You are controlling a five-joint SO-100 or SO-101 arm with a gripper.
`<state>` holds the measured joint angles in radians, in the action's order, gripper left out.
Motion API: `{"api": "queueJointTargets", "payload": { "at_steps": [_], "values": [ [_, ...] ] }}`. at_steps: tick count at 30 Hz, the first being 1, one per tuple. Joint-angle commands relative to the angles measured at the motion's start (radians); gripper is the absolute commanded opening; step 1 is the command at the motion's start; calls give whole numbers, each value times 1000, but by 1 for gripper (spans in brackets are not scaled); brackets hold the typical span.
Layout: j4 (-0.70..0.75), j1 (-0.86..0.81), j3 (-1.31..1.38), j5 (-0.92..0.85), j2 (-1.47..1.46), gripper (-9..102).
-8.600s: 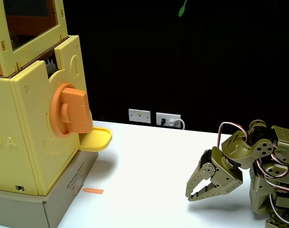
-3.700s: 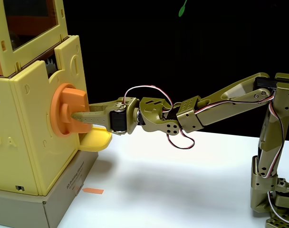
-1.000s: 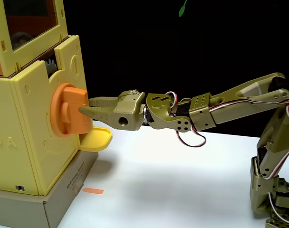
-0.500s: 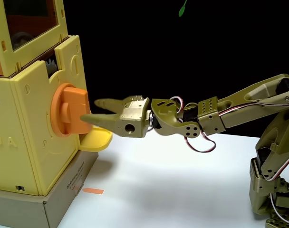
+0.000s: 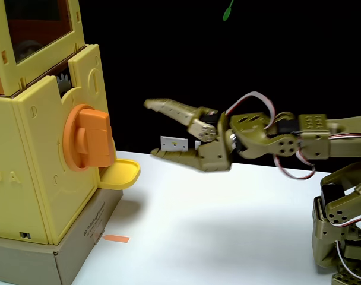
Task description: Turn the button of vending machine.
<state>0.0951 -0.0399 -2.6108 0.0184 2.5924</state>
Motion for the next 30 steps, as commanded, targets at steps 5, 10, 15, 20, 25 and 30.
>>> {"api": "queueJointTargets", "payload": {
  "at_steps": [5, 10, 15, 20, 25, 30],
  "values": [
    [-115, -34, 6, -802, -43, 49],
    [-275, -55, 2, -1000, -167, 53],
    [-440, -81, 3, -1088, -298, 54],
    [-566, -95, 55, -1146, -425, 52],
    [-632, -94, 156, -1195, -577, 50],
    [-649, -104, 261, -1216, -698, 47]
  ]
}}
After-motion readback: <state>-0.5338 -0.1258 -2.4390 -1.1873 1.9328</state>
